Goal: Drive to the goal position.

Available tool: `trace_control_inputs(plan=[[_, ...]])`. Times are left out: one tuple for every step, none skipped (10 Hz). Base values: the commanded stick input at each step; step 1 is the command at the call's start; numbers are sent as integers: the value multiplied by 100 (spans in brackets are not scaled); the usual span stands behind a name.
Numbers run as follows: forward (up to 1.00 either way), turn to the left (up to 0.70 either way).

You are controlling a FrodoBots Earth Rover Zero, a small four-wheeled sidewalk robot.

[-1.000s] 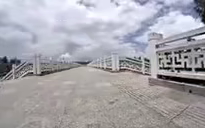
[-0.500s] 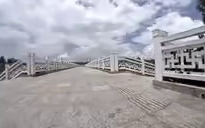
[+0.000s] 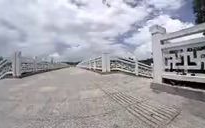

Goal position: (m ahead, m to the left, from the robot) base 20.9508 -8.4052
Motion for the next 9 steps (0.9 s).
trace_control_inputs(plan=[[70,0],[70,0],[70,0],[70,-14],[70,-14],[70,-14],[70,-14],[70,-6],[70,0]])
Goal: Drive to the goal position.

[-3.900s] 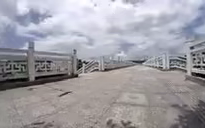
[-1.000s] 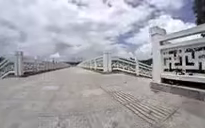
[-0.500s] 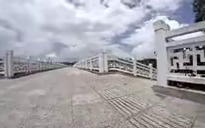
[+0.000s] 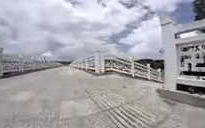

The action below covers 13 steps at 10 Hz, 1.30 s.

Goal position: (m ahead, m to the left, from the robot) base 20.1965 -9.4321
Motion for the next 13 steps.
trace_control_inputs(plan=[[70,0],[70,0],[70,0],[70,0],[70,0],[70,0],[70,0],[70,0],[70,0],[70,0],[70,0],[70,0],[70,0]])
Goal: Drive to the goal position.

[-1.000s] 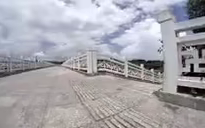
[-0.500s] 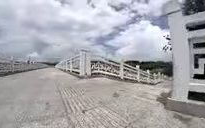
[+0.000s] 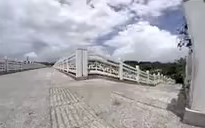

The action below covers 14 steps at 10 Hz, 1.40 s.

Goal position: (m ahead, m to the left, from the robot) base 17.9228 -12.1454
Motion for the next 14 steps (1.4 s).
trace_control_inputs(plan=[[70,0],[70,0],[70,0],[70,0],[70,0],[70,0],[70,0],[70,0],[70,0],[70,0],[70,0],[70,0],[70,0],[70,0]])
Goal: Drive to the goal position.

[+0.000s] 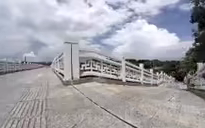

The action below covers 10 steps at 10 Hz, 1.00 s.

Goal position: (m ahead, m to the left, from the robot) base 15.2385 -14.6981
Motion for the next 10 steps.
trace_control_inputs(plan=[[70,0],[70,0],[70,0],[66,-17],[8,-64],[0,-68],[0,-55],[0,-45],[0,-45],[0,-45]])
